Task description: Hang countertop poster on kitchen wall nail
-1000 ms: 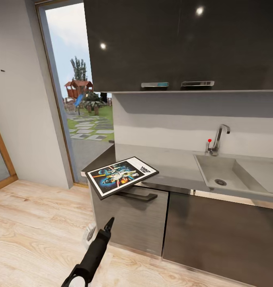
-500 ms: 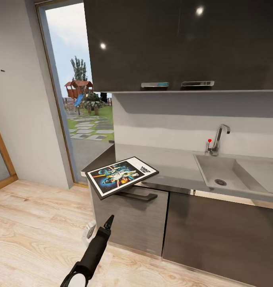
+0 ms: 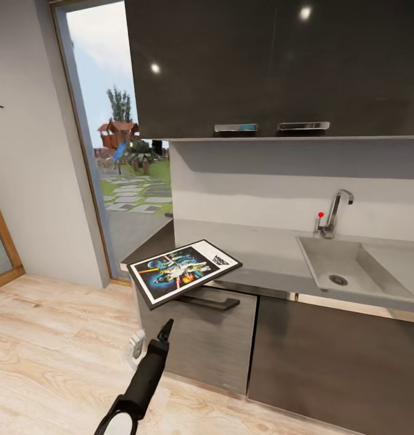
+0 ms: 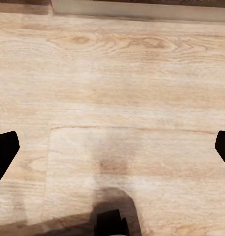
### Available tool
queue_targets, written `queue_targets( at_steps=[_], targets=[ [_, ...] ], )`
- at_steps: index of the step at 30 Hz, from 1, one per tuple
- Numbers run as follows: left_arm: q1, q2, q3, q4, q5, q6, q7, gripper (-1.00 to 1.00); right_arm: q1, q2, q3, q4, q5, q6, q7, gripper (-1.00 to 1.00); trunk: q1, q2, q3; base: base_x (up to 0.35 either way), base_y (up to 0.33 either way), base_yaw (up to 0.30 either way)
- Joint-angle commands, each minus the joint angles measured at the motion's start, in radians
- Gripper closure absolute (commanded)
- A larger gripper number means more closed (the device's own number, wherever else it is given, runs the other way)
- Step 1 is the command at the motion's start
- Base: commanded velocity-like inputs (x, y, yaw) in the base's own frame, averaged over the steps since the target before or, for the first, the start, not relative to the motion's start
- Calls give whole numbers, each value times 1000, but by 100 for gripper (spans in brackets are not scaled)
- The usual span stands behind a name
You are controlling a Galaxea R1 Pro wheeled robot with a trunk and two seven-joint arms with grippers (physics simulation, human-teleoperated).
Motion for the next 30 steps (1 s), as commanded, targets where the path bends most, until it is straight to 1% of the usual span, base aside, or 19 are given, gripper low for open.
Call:
queue_targets(
  at_steps=[1,3,5,7,13,20,25,30],
  targets=[
    [0,-1,-18,-1,22,-5,-3,-100,-1,0,0,1,-3,-4,-1,-100,0,0,-1,24,0,0],
    [0,-1,-51,-5,37,-27,-4,-100,-1,-1,0,1,-3,-4,-1,-100,0,0,-1,17,0,0],
    [0,-1,-94,-11,56,-84,-8,-100,-1,-1,0,0,-3,-4,-1,-100,0,0,-1,7,0,0],
    [0,-1,-102,-12,60,-100,-10,-100,-1,-1,0,0,-3,-4,-1,-100,0,0,-1,4,0,0],
    [0,-1,-113,-12,65,-122,-16,-100,-1,-1,0,-1,-3,-4,-1,-100,0,0,-1,1,0,0],
    [0,-1,-113,-11,66,-128,-19,-100,-1,0,1,-1,-2,-4,-1,-100,0,0,-1,8,0,0],
    [0,-1,-111,-13,66,-131,-20,-100,-1,0,1,-1,-2,-4,-1,-100,0,0,-1,167,0,0],
    [1,-1,-111,-14,66,-132,-20,-100,-1,0,1,-1,-2,-3,-1,-100,0,0,-1,68,0,0]
  ],
)
